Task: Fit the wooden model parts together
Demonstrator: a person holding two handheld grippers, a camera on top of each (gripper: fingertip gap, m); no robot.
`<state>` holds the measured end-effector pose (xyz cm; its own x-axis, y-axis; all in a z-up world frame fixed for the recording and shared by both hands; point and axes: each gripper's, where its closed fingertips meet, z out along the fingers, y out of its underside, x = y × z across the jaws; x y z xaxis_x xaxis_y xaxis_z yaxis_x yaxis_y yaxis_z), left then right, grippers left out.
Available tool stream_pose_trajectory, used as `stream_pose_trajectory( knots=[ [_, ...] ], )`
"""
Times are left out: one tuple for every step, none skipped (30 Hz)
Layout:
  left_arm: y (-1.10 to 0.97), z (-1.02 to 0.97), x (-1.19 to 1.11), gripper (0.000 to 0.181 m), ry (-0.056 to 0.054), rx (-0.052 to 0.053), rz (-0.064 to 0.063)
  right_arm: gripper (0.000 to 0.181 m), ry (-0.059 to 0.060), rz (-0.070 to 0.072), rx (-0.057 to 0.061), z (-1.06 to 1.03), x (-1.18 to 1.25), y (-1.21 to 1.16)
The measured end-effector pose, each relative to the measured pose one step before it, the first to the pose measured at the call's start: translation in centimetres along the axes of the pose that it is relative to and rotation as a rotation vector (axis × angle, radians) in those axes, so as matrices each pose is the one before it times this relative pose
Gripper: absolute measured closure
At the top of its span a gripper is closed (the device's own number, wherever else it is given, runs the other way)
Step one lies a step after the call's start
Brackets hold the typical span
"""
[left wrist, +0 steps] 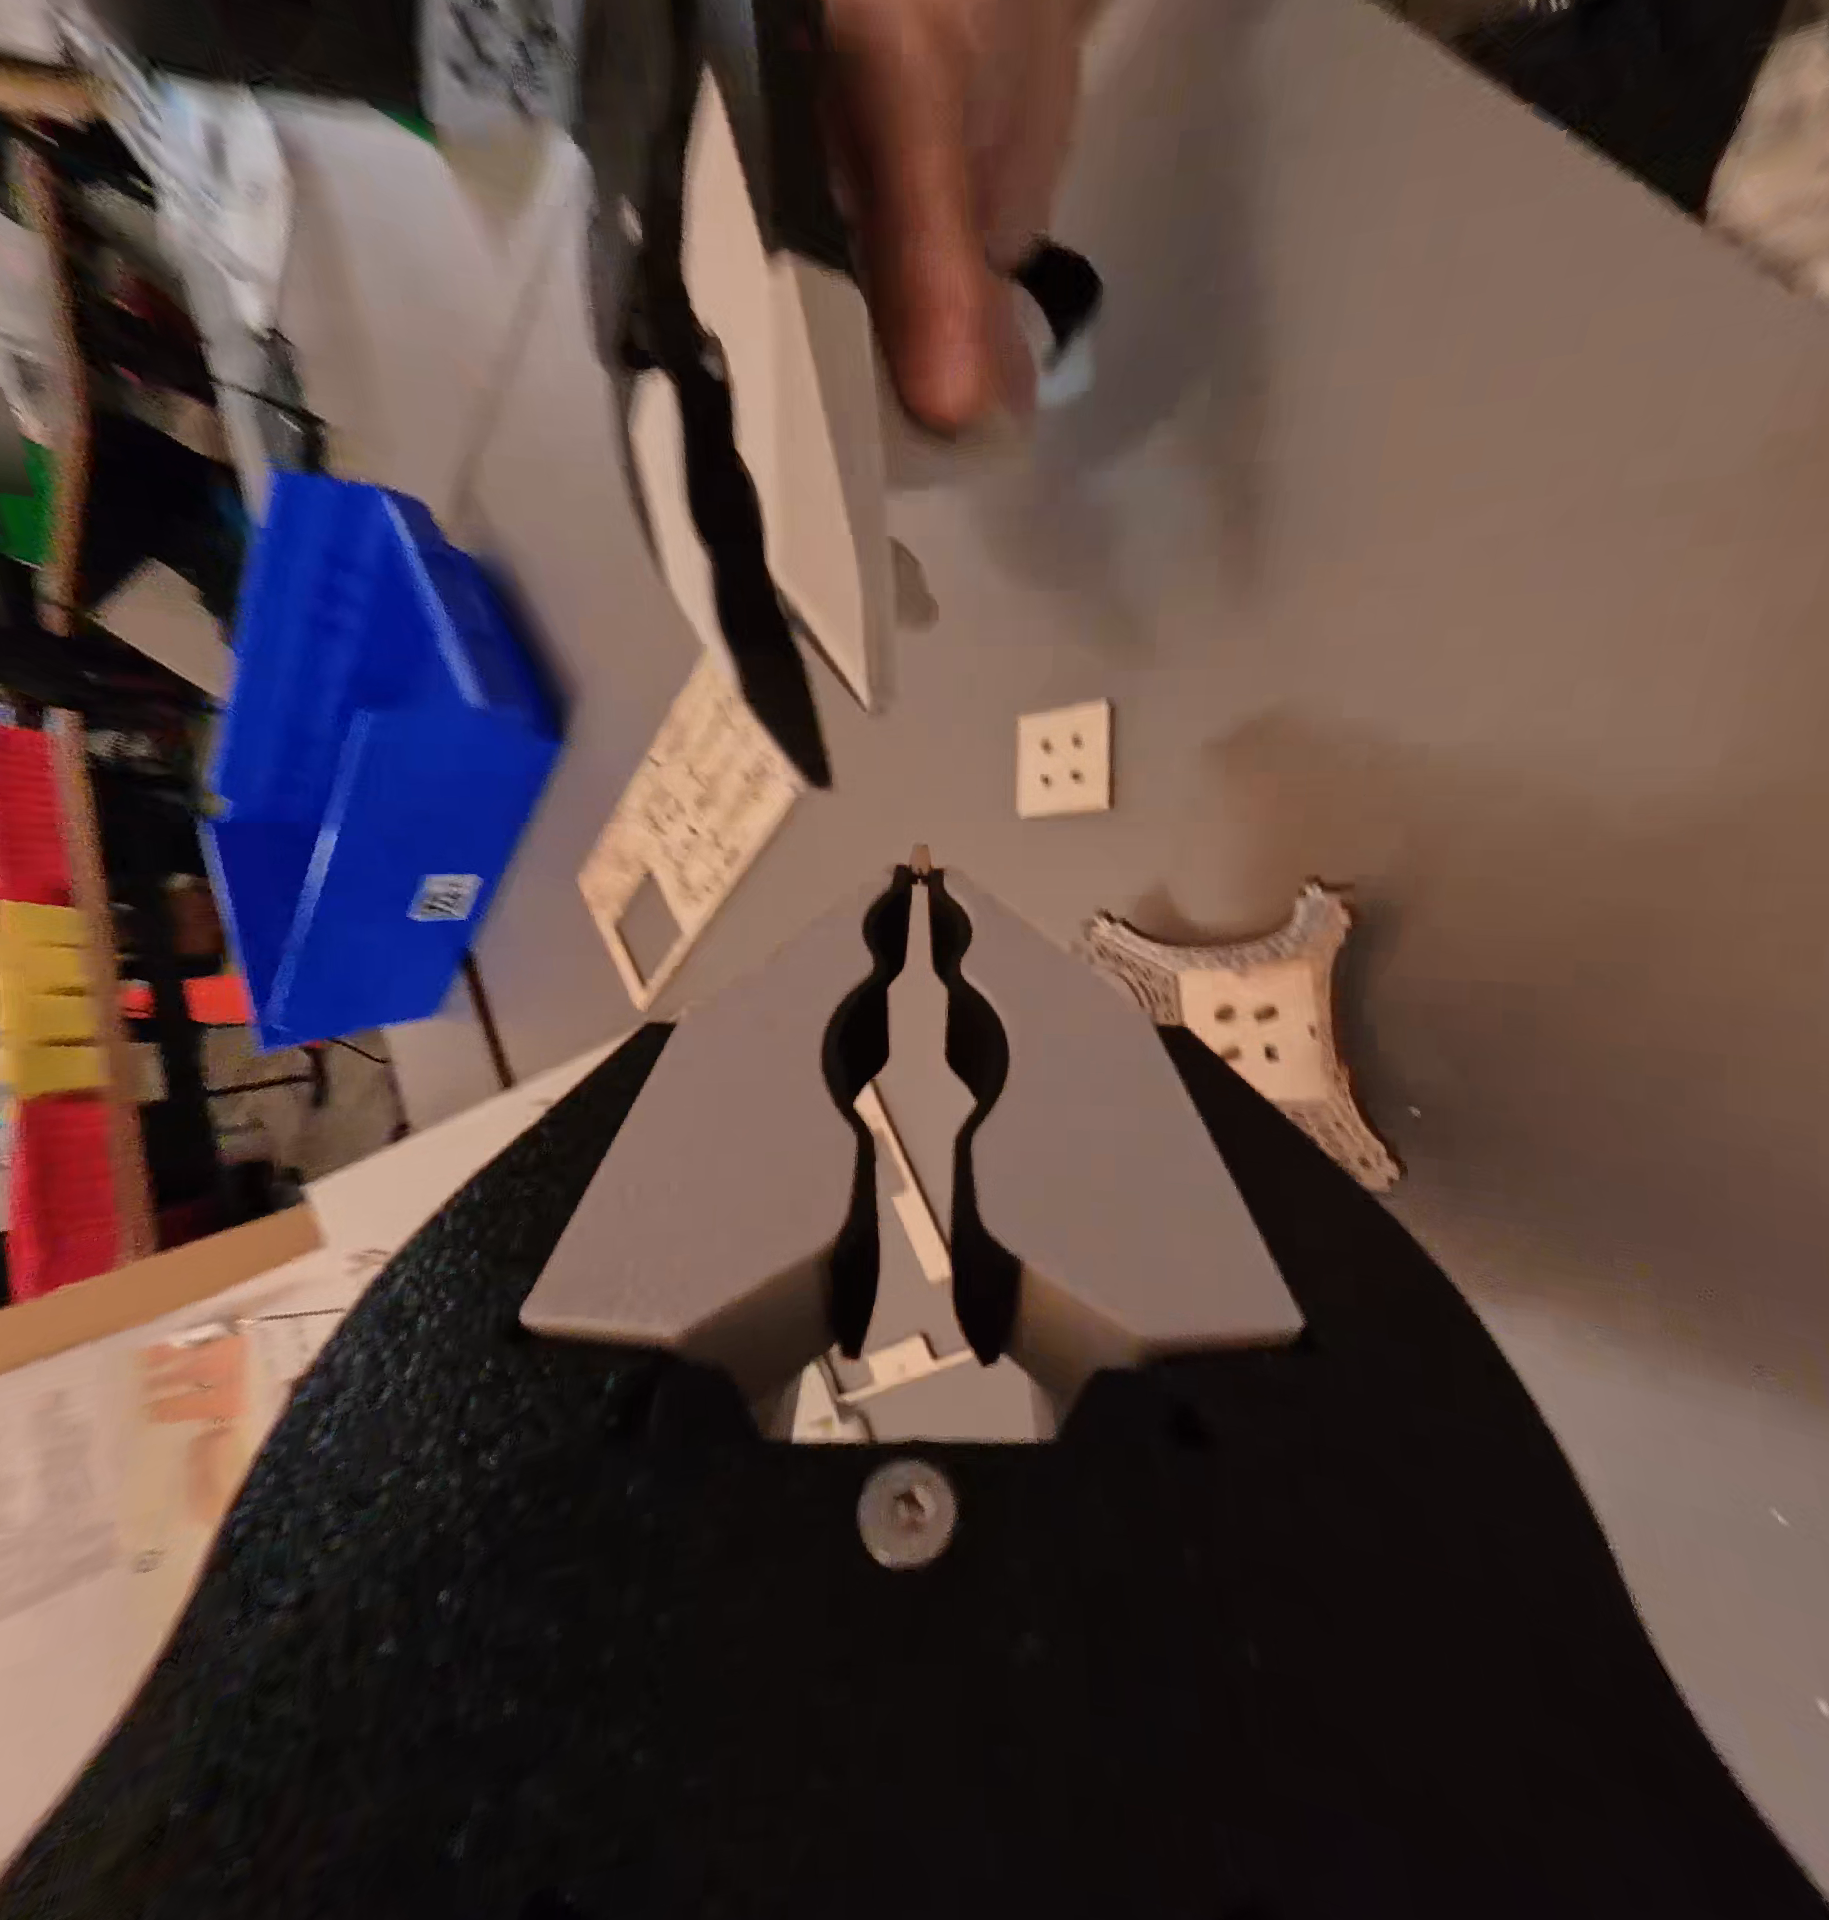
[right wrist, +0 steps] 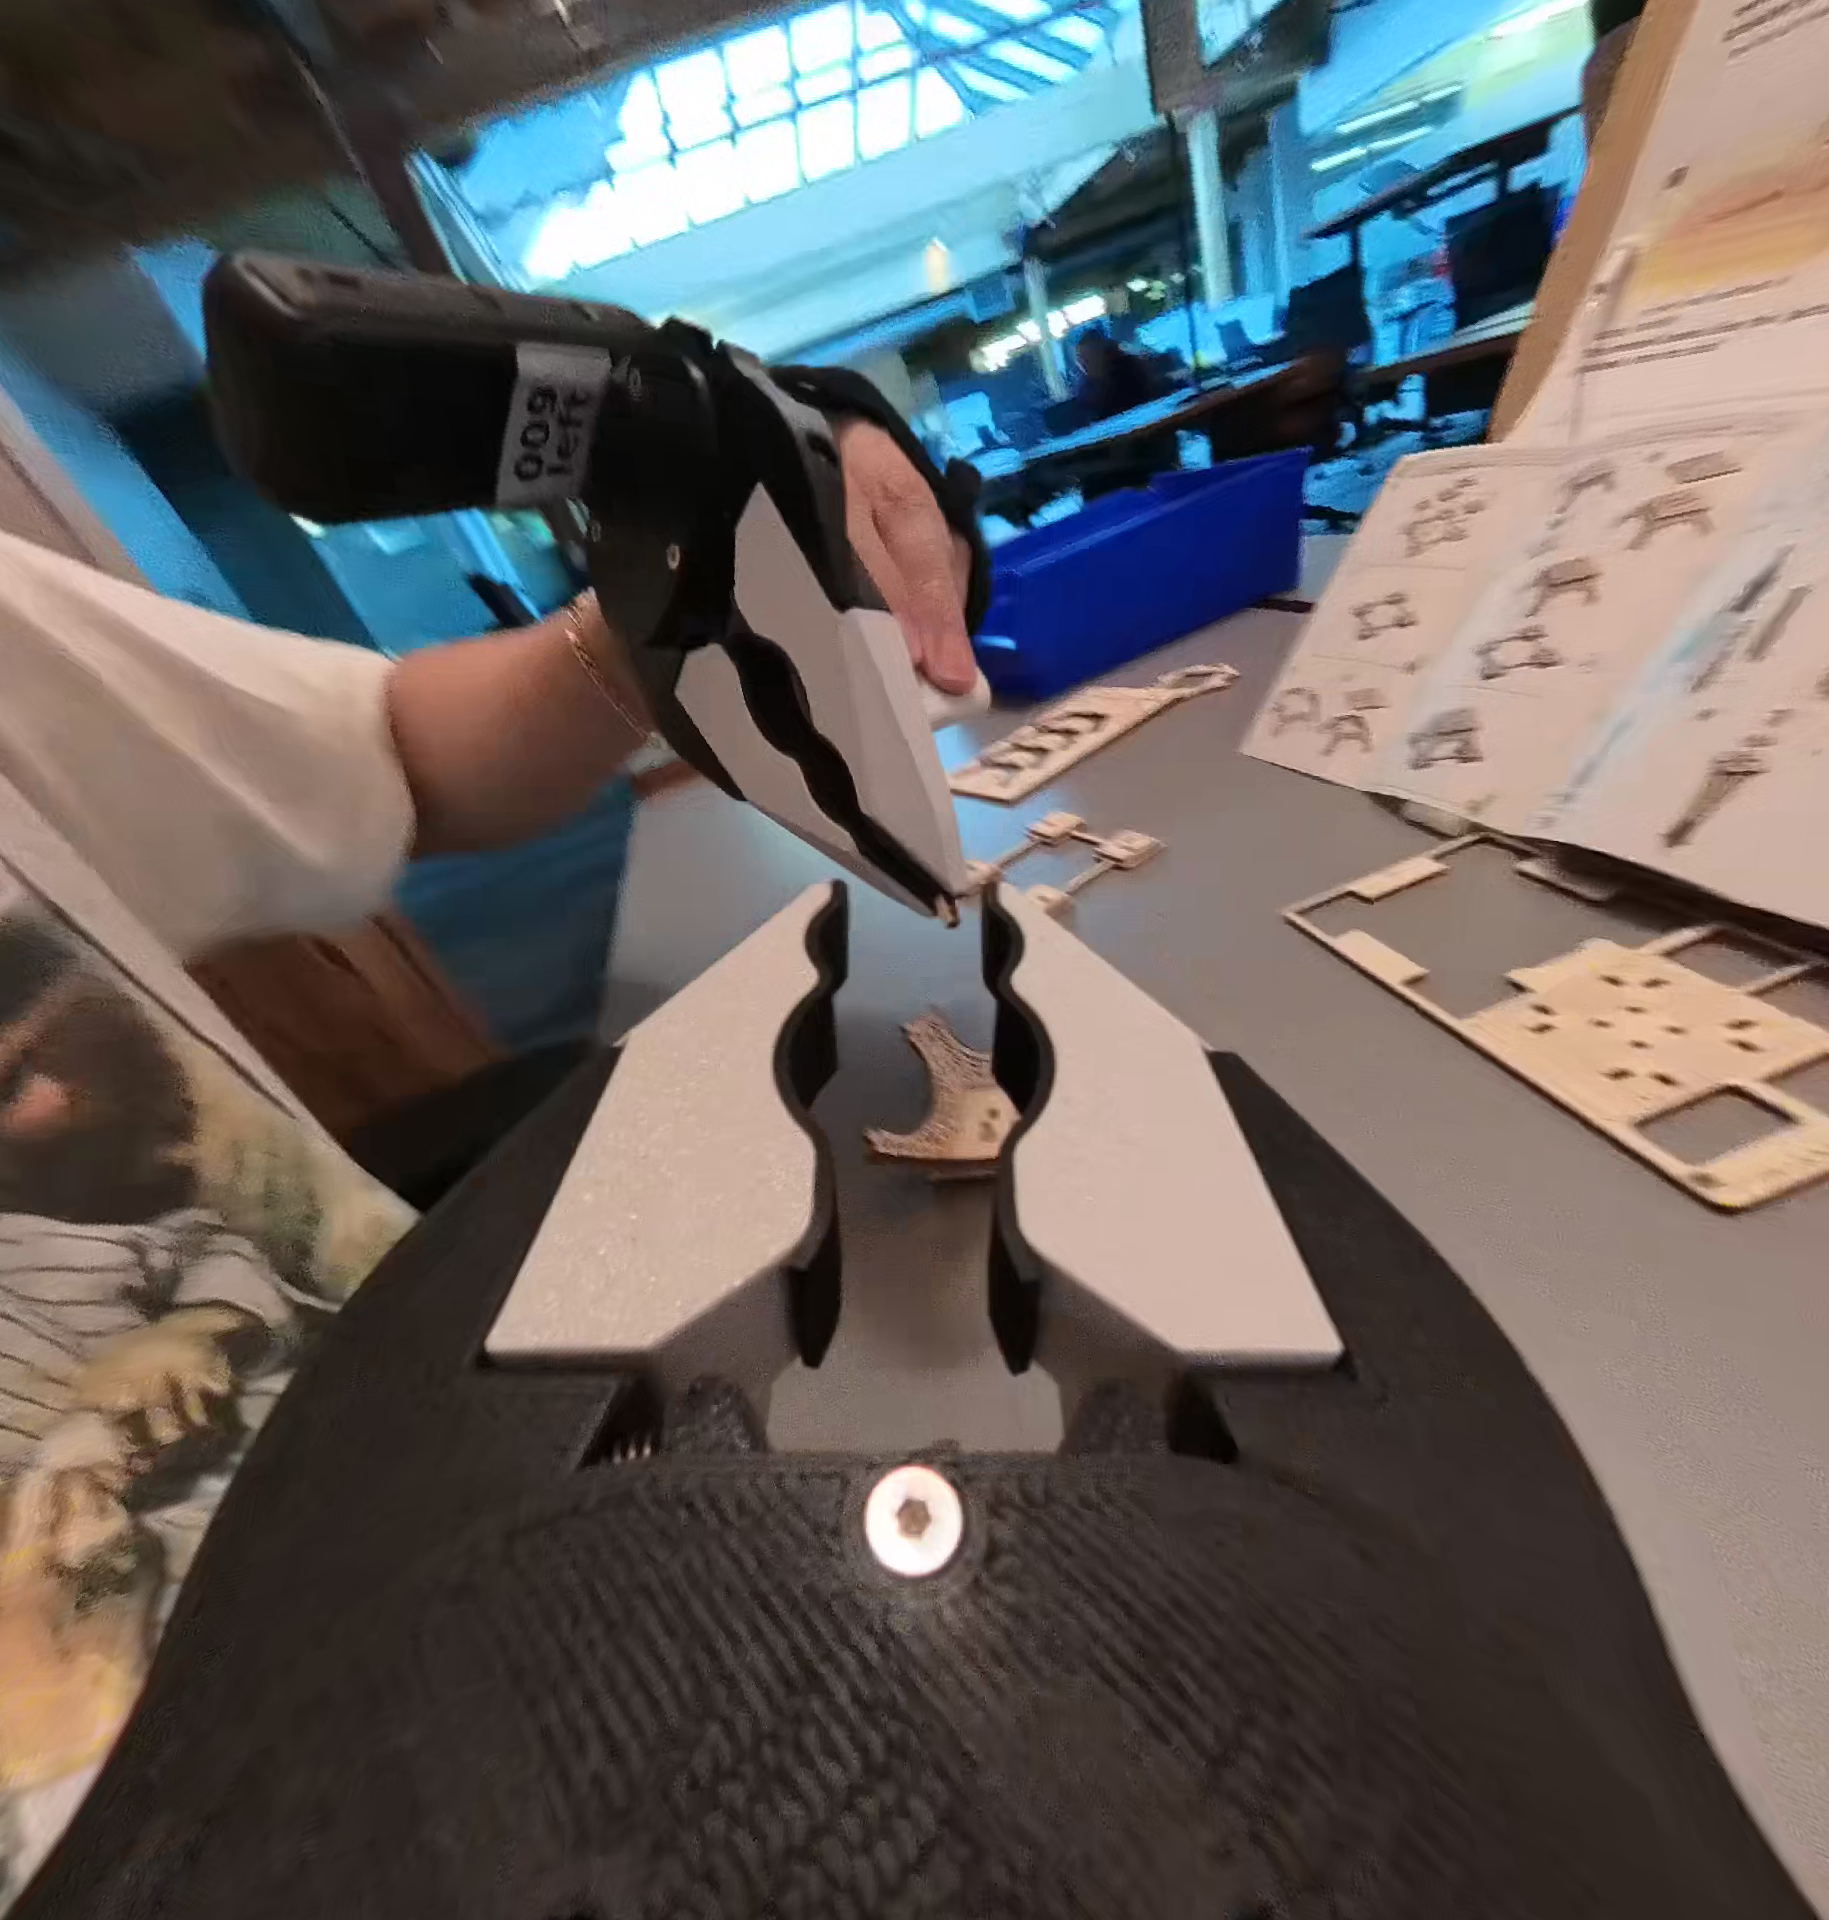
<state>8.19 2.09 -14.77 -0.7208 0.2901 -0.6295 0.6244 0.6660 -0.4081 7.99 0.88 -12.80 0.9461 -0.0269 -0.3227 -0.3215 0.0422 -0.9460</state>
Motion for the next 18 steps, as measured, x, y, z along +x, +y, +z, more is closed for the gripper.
stream_pose_trajectory(
  knots=[
    [-0.849,-0.379,-0.537,0.181,-0.0284,0.0186,0.0130,0.163,-0.0123,0.0241,0.0281,0.040,-0.162,-0.305],
    [-0.663,-0.287,-0.380,0.181,-0.0186,0.0124,0.0139,0.165,-0.0079,0.0128,0.0236,0.021,-0.072,-0.176],
    [-0.482,-0.198,-0.257,0.181,-0.0092,0.0064,0.0098,0.169,-0.0223,0.0147,0.0076,0.046,-0.235,0.026],
    [-0.364,-0.150,-0.231,0.181,-0.0089,0.0055,0.0071,0.169,-0.0235,0.0194,0.0005,0.074,-0.223,0.084],
    [-0.401,-0.103,-0.090,0.181,-0.0017,0.0111,0.0050,0.170,-0.0165,0.0151,0.0027,0.072,-0.186,0.035],
    [-0.408,-0.065,0.044,0.181,0.0059,0.0148,-0.0002,0.171,-0.0106,0.0085,0.0060,0.073,-0.154,-0.038],
    [-0.291,-0.039,-0.099,0.181,-0.0043,0.0092,0.0011,0.172,-0.0160,0.0058,0.0113,0.063,-0.262,-0.129],
    [-0.098,-0.046,-0.105,0.181,-0.0062,-0.0003,0.0066,0.177,-0.0216,0.0075,0.0111,0.032,-0.346,-0.157],
    [-0.069,-0.064,-0.073,0.181,-0.0020,0.0014,0.0030,0.180,-0.0136,0.0069,0.0083,-0.006,-0.214,-0.128],
    [-0.118,-0.078,-0.078,0.181,-0.0027,0.0055,-0.0014,0.179,-0.0060,0.0052,0.0049,0.004,-0.102,-0.094],
    [-0.112,-0.063,-0.061,0.181,-0.0032,0.0052,0.0011,0.180,-0.0102,0.0072,0.0087,-0.018,-0.145,-0.127],
    [-0.074,-0.049,0.003,0.181,0.0010,0.0025,0.0023,0.180,-0.0149,0.0101,0.0046,-0.005,-0.189,-0.060],
    [0.024,-0.031,0.009,0.181,0.0021,-0.0041,0.0020,0.176,-0.0180,0.0075,0.0072,0.001,-0.230,-0.081],
    [0.119,-0.008,0.042,0.181,0.0018,-0.0094,0.0038,0.172,-0.0193,0.0123,0.0163,-0.011,-0.265,-0.227],
    [-0.013,-0.024,-0.029,0.181,-0.0041,0.0003,0.0039,0.171,-0.0066,0.0129,0.0115,-0.007,-0.066,-0.163],
    [-0.105,-0.044,0.049,0.181,0.0022,0.0058,-0.0030,0.174,0.0031,0.0019,-0.0011,0.017,0.059,0.019],
    [-0.063,-0.030,0.079,0.181,0.0036,0.0018,-0.0040,0.179,0.0085,-0.0069,-0.0047,0.042,0.125,0.097],
    [0.039,-0.027,-0.013,0.180,-0.0046,-0.0057,0.0047,0.181,0.0073,-0.0049,-0.0008,0.041,0.078,0.043]
  ],
)
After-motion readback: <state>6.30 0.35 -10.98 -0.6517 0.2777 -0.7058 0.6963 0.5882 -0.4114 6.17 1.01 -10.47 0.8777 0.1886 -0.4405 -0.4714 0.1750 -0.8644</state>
